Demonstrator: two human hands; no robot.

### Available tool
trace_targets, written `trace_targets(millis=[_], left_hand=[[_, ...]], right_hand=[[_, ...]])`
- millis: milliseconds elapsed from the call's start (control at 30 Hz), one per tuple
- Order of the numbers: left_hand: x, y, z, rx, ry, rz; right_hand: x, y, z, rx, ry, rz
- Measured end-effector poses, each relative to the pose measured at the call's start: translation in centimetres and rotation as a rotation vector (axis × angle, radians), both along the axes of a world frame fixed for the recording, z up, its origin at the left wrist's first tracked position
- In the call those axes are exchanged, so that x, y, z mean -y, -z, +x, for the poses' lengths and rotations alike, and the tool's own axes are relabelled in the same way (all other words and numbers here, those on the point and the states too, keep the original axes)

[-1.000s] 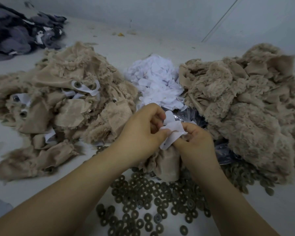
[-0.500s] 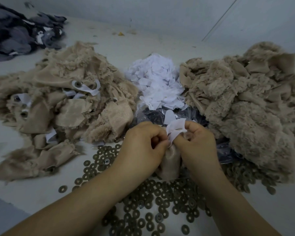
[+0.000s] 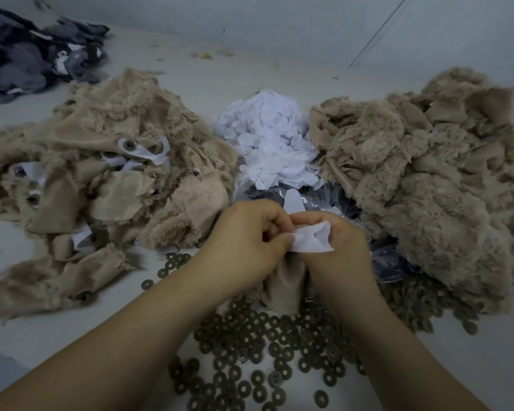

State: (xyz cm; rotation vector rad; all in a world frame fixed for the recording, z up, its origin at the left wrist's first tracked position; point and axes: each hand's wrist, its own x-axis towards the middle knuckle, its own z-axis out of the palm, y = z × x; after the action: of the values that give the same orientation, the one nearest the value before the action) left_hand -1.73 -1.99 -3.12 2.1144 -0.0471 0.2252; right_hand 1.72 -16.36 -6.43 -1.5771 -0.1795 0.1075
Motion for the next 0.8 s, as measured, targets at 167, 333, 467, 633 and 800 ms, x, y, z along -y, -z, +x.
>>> trace_targets(millis=[167,333,467,633,800], left_hand=[[-0.43,-0.2,-0.01,-0.08,-0.093,-0.003],[-0.32,0.02,-0.17,-0.078,-0.102,-0.022],[-0.33,0.2,-0.37,-0.06,-0.105,-0.022],[-0.53,0.4,-0.67,-0.01,-0.118,-0.012],[-0.81,0.46,-0.73,-0.009,-0.102,-0.057]], right_hand=[[-0.02,-0.07,-0.01,0.002,-0.008,-0.003],[0.07,-0.07,0.01,-0.082,-0.002,0.039],[-0.08,-0.16,0.04,-0.155,-0.025,0.094],[-0.1,-0.53,0.07,-0.161,-0.017,0.122],[0.0,-0.56,-0.27,-0.035,-0.086,0.056]])
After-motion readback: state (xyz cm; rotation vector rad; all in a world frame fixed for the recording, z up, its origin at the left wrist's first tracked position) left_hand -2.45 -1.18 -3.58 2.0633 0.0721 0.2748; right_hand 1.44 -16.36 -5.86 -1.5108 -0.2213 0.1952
